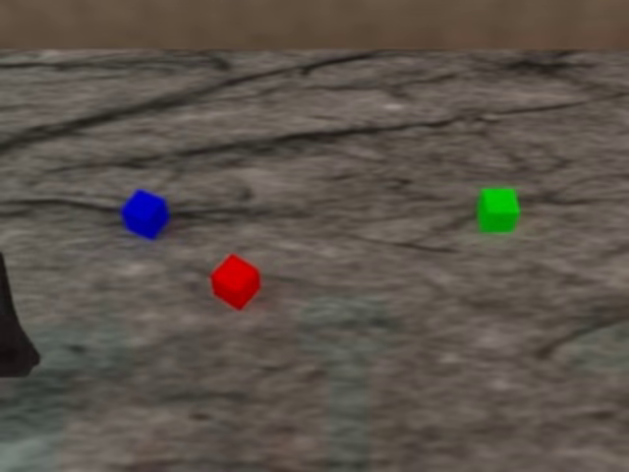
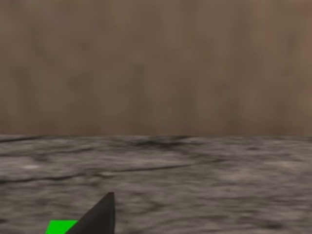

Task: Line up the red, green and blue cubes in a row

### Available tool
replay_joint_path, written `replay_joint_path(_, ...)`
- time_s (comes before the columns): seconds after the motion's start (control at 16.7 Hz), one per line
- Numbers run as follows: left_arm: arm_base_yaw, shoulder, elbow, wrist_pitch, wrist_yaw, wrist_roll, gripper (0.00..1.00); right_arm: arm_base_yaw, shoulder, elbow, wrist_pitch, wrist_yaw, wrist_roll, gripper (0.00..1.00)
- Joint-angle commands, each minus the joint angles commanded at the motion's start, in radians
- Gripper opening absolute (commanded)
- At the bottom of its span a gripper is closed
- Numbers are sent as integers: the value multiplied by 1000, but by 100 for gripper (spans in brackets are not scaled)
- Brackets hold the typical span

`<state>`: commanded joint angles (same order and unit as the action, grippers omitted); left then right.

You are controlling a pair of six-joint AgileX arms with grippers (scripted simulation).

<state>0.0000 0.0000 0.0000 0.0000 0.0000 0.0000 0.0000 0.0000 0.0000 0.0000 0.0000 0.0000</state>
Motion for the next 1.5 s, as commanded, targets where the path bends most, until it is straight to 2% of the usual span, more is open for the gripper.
replay_joint_path(0.24, -10, 30, 30, -19, 1, 2, 100, 0, 0, 0, 0, 0, 0, 100)
replay_joint_path(0.54, -80, 291, 274, -173, 4, 23, 100, 0, 0, 0, 0, 0, 0, 100)
replay_joint_path(1.26, -341, 1583, 1198, -807, -1, 118, 100, 0, 0, 0, 0, 0, 0, 100)
replay_joint_path(1.5, -413, 1914, 1451, -972, 0, 141, 100, 0, 0, 0, 0, 0, 0, 100)
